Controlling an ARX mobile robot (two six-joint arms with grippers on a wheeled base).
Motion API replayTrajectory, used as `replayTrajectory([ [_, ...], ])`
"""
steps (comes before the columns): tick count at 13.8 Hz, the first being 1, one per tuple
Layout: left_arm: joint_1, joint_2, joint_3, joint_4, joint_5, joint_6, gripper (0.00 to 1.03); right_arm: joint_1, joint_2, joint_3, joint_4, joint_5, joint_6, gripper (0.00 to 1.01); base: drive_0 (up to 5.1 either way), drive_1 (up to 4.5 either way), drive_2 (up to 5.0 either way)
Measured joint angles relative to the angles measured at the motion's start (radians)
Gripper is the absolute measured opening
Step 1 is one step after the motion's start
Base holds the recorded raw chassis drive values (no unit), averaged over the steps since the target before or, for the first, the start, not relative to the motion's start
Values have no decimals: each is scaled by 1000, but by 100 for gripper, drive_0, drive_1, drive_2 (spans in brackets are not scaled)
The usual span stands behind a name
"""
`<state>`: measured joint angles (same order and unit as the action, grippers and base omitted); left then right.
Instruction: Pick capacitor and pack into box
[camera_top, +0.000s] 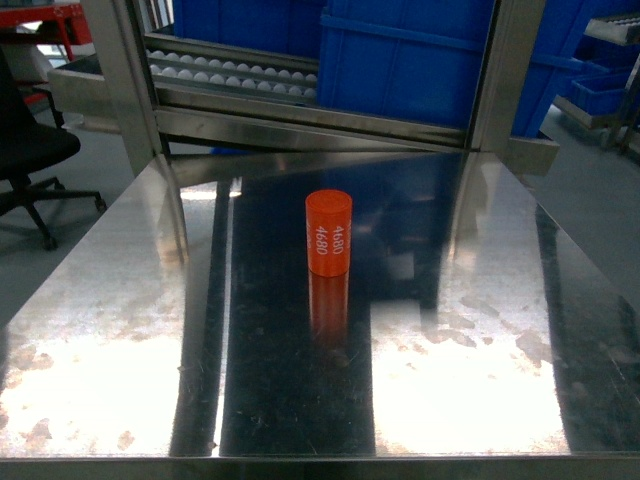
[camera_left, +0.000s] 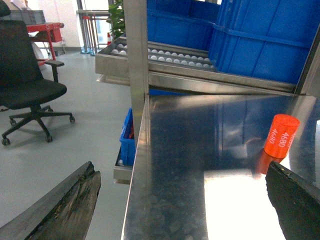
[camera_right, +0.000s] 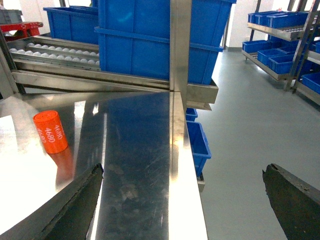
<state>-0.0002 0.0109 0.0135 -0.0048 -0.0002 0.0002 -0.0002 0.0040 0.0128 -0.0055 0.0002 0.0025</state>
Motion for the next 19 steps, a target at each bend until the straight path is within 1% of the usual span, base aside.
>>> replayTrajectory([
  [13, 0, 0, 0, 0, 0, 0, 98, 0, 0, 0, 0, 0, 0, 98, 0, 0, 0],
  [14, -36, 22, 9, -37, -80, -27, 98, 0, 0, 0, 0, 0, 0, 98, 0, 0, 0],
  [15, -178, 193, 10, 113, -247, -77, 98, 0, 0, 0, 0, -1, 0, 98, 0, 0, 0],
  [16, -320, 423, 11, 323, -374, -98, 98, 0, 0, 0, 0, 0, 0, 98, 0, 0, 0],
  [17, -396, 665, 38, 555, -399, -75, 98, 0, 0, 0, 0, 0, 0, 98, 0, 0, 0],
  [18, -425, 886, 98, 752, -356, -43, 98, 0, 0, 0, 0, 0, 0, 98, 0, 0, 0],
  [19, -420, 1128, 194, 931, -280, -15, 98, 0, 0, 0, 0, 0, 0, 98, 0, 0, 0],
])
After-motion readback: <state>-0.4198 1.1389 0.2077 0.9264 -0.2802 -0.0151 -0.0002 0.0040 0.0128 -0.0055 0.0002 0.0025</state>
